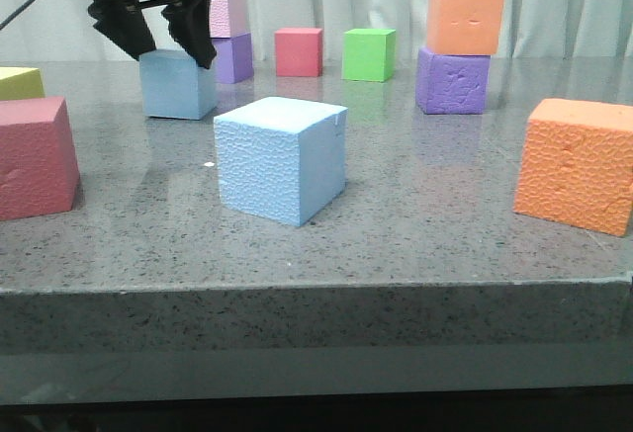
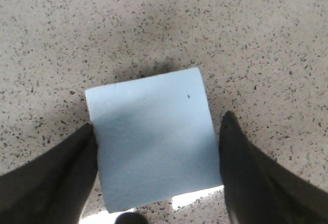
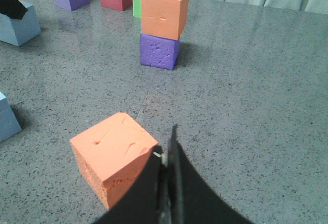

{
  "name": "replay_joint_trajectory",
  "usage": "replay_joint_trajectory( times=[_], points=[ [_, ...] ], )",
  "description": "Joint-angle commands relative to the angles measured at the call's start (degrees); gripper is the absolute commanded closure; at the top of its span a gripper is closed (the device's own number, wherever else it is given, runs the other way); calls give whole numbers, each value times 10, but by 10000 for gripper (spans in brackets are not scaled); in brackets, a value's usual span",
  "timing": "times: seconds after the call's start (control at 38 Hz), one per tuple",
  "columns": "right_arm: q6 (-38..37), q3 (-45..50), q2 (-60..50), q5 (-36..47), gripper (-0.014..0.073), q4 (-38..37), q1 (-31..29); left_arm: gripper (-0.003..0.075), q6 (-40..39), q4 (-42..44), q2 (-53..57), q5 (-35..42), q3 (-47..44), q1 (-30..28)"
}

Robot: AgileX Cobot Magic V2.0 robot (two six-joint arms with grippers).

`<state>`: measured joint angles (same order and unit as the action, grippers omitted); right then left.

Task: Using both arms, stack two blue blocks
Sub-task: 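Lower the open left gripper onto the farther light-blue cube, then close the left gripper on the light-blue cube and lift it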

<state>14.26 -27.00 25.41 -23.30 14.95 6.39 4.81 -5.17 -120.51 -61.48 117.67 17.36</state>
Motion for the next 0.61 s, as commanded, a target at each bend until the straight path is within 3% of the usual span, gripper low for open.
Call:
replay_joint_trajectory(
  times=[0.0, 0.16, 0.37, 0.58],
  points=[
    [2, -16, 3, 45, 664, -2, -3, 281, -5, -18, 37, 19, 18, 2],
    [2, -16, 3, 45, 664, -2, -3, 289, -5, -18, 37, 19, 18, 2],
    [2, -16, 3, 48, 664, -2, -3, 366, -5, -18, 38, 22, 18, 2],
    [2, -16, 3, 49, 664, -2, -3, 367, -5, -20, 41, 18, 32, 2]
  ],
)
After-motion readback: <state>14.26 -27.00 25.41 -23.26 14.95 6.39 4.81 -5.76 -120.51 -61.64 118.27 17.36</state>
